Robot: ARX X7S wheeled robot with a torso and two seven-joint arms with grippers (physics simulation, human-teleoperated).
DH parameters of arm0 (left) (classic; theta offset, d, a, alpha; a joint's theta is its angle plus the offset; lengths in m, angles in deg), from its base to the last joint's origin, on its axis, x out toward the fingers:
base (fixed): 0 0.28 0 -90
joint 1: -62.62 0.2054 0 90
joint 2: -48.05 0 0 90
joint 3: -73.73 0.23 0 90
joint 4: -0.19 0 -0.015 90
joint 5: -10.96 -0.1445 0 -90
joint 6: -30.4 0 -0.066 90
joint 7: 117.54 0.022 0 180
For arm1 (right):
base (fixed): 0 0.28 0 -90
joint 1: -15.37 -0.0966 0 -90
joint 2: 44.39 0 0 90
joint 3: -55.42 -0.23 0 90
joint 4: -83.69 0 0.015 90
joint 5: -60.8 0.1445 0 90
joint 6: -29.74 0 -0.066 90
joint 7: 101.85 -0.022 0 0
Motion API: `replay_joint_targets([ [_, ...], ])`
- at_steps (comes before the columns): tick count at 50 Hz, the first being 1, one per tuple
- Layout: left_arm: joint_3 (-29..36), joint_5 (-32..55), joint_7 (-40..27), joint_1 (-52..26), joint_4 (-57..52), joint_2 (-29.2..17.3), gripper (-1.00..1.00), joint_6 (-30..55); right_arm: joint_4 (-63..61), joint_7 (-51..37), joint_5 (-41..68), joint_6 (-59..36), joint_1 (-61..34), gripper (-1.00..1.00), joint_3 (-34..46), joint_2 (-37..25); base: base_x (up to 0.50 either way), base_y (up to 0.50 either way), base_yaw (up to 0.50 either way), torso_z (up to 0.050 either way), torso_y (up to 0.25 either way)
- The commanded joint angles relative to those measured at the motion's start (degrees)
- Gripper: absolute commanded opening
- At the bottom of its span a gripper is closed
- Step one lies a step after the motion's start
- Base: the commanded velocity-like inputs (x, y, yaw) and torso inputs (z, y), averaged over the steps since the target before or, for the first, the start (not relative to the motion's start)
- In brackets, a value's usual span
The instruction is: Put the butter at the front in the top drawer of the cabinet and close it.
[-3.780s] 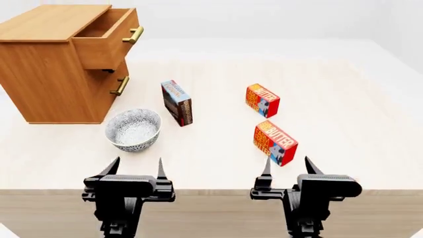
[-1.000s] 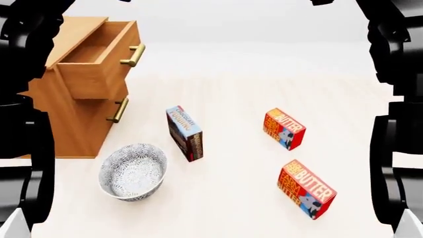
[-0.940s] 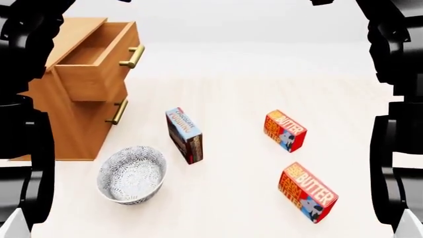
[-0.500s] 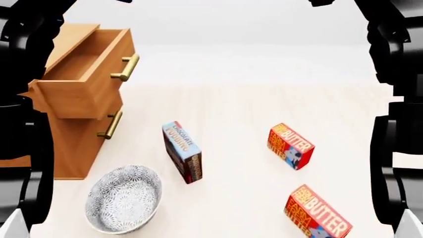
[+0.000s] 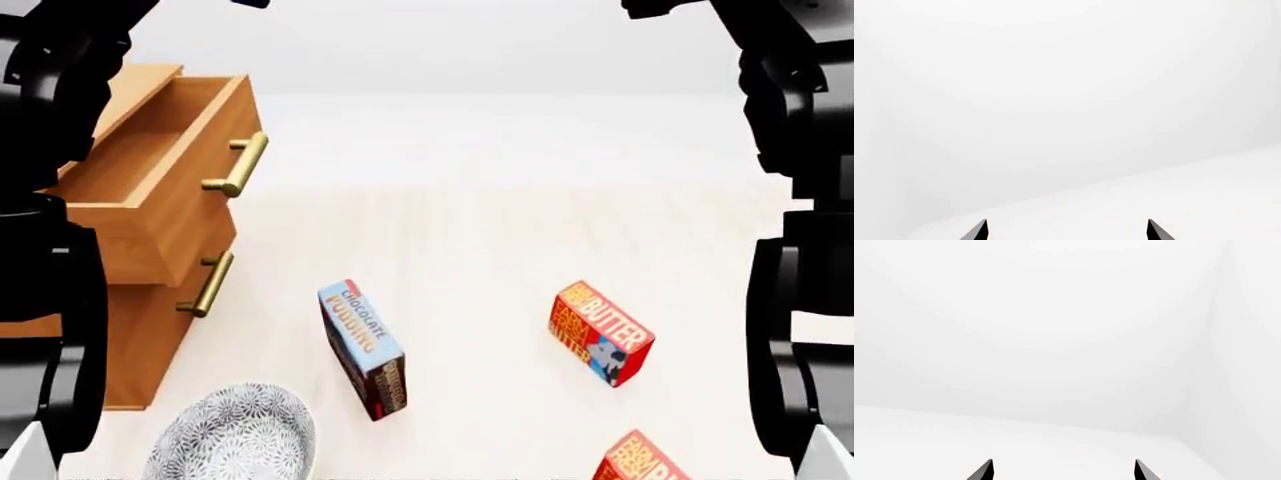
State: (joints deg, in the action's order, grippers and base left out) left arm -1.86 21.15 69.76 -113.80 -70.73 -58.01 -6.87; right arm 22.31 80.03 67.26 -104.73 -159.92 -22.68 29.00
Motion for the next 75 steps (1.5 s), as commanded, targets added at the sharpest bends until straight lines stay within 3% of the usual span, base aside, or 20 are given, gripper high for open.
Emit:
replay_joint_targets([
  [1,0.2,0.1,0.0,0.0,0.2,-0.1,1.00,-0.3,0.1,-0.2,0.4,0.3,0.2,1.00,-0.4,0.1,0.00,0.00,0.00,0.000,0.000],
  [25,1.2,0.5,0.4,-0.3,0.4,-0.7,1.00,2.0,-0.7,-0.3,1.2,-0.7,0.9,1.00,-0.7,-0.1,0.01,0.00,0.00,0.000,0.000],
  [41,5.8,0.4,4.8,-4.9,8.9,-2.7,1.00,10.8,-1.8,-0.3,1.8,-1.3,2.7,1.00,-0.9,-0.5,0.00,0.00,0.00,0.000,0.000],
  [60,9.1,0.3,8.3,-7.7,17.6,-3.7,1.00,14.6,-1.7,-0.3,2.1,-1.5,3.0,1.00,-0.5,-0.5,0.00,0.00,0.00,0.000,0.000],
  [75,4.4,2.4,7.6,-9.5,26.3,-2.6,1.00,16.6,-2.0,-0.2,2.2,-1.5,3.9,1.00,-0.1,-0.5,0.00,0.00,0.00,0.000,0.000],
])
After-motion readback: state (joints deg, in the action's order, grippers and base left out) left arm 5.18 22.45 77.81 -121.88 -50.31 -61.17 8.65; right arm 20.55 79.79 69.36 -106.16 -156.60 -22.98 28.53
